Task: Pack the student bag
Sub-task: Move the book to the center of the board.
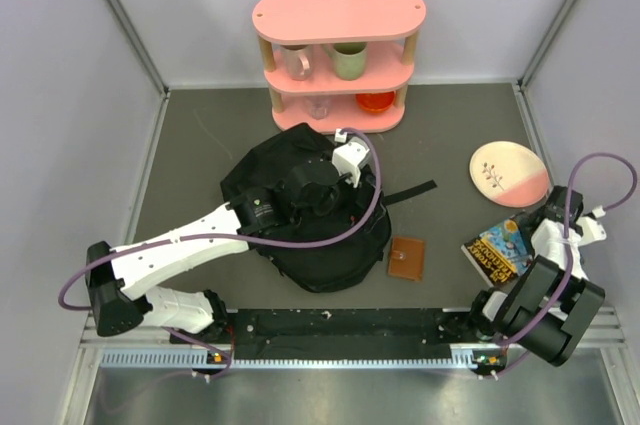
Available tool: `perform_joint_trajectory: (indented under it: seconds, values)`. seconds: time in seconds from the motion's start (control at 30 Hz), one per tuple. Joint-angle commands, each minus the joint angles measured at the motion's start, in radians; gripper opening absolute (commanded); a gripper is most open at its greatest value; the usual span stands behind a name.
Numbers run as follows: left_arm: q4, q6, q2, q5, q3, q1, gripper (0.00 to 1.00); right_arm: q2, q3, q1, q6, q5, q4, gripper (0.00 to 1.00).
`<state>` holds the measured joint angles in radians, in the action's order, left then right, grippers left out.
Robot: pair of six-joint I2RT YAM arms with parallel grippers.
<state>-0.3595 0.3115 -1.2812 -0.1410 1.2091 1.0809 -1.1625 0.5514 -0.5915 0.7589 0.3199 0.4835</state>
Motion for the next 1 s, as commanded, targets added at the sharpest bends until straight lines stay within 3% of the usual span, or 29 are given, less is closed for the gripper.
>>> perform_joint_trajectory:
  seconds: [0.0, 0.37, 0.63, 0.8, 0.97]
  values:
    - [0.033, -0.011, -0.003, 0.009, 0.038, -0.001, 0.99, -0.029, -0.062, 0.005, -0.084, -0.229, 0.001, 0.93]
    - [0.059, -0.008, -0.062, 0.032, 0.058, -0.004, 0.99, 0.226, -0.206, 0.154, 0.045, -0.455, -0.026, 0.87]
    - [0.068, 0.014, -0.178, 0.084, 0.141, -0.010, 0.99, 0.259, -0.214, 0.231, 0.085, -0.553, -0.056, 0.86]
    - [0.094, 0.044, -0.234, 0.136, 0.173, -0.041, 0.99, 0.392, -0.116, 0.251, -0.015, -0.599, 0.039, 0.85]
    - [0.116, 0.089, -0.326, 0.213, 0.233, -0.061, 0.99, 0.466, 0.065, 0.248, -0.105, -0.448, 0.139, 0.91]
